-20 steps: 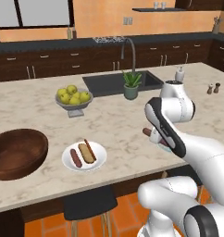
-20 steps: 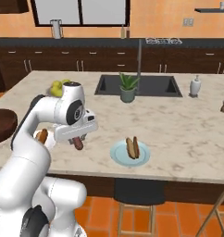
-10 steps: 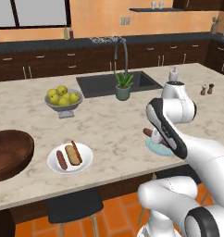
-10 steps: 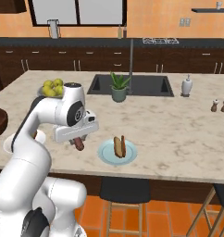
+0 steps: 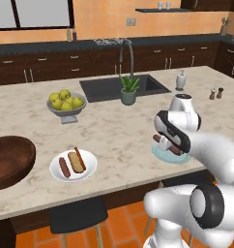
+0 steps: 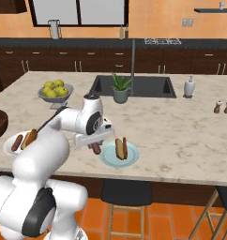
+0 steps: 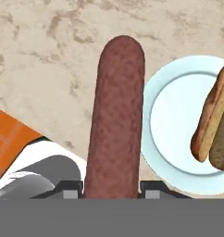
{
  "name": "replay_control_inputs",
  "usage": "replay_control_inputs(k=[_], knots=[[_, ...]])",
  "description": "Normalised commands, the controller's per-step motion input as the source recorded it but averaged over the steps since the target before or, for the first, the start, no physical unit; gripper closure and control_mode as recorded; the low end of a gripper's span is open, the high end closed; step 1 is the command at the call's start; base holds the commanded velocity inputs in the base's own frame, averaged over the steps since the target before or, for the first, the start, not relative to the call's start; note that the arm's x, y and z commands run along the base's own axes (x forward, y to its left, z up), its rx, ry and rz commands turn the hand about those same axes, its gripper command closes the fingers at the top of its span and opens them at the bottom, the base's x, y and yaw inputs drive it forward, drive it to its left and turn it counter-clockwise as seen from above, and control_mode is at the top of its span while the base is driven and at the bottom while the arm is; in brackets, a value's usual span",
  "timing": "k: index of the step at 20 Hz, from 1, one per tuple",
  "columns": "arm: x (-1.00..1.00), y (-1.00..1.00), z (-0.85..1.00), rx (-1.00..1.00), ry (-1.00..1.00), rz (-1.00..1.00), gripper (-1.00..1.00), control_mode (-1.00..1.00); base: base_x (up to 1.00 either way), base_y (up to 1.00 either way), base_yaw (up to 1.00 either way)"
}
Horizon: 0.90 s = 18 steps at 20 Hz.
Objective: Place one bun and one sausage from the bowl on each plate.
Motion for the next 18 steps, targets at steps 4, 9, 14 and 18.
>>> replay_control_inputs(k=[4, 9, 14, 18], knots=[[0.86, -0.60, -0.31, 0.00, 0.00, -0.33, 1.00, -1.00, 0.00, 0.00, 0.00], [0.50, -0.10, -0.39, 0.00, 0.00, -0.19, 1.00, -1.00, 0.00, 0.00, 0.00], [0.22, 0.00, -0.62, -0.01, 0.00, -0.07, 1.00, -1.00, 0.00, 0.00, 0.00], [0.22, 0.00, -0.53, -0.01, 0.00, -0.04, 1.00, -1.00, 0.00, 0.00, 0.00]])
